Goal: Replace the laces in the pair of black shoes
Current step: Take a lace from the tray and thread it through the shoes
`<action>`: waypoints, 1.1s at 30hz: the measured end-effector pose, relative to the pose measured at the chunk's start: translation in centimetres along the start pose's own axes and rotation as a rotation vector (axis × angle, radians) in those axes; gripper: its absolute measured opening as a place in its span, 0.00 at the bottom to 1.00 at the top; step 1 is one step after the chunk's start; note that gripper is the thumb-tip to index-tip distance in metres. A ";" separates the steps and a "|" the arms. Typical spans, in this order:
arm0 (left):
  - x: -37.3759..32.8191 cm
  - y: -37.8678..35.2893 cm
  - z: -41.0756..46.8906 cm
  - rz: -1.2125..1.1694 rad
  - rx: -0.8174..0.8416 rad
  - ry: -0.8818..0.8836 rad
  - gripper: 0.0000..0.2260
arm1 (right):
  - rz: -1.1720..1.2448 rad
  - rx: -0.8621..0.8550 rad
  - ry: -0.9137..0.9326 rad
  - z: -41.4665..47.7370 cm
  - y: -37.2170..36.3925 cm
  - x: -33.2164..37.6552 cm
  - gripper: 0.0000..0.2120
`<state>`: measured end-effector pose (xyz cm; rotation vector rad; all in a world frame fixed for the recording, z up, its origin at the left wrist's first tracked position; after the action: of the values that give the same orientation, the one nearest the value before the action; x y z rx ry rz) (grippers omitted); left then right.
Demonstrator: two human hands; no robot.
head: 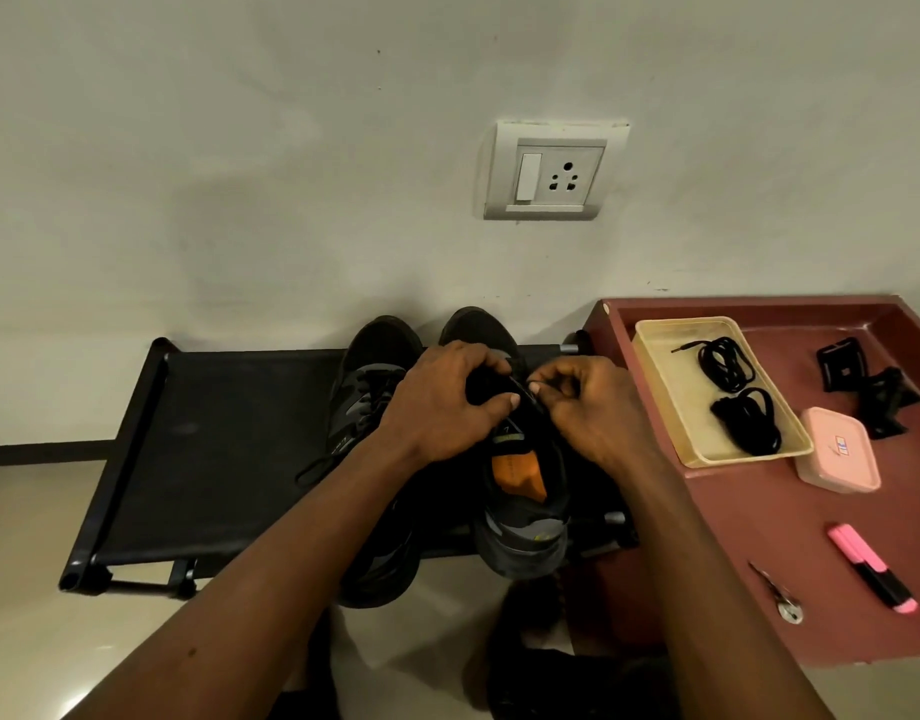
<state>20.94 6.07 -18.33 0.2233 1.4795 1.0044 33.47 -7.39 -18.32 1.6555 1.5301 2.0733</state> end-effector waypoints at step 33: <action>-1.1 0.7 -0.7 0.172 0.027 -0.070 0.24 | -0.080 0.142 -0.202 -0.2 -1.0 -1.0 0.05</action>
<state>20.27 5.44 -17.24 0.4073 1.4284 1.1029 33.24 -7.61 -19.70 1.7557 1.6780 1.7353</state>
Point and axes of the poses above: each hand's wrist, its own z-axis towards the middle knuckle, its own y-axis out of the back of the hand, x = y × z, the point moved 7 cm from there along z, towards the middle knuckle, and after that the axes turned 4 degrees about -y, right-handed, at the moved point
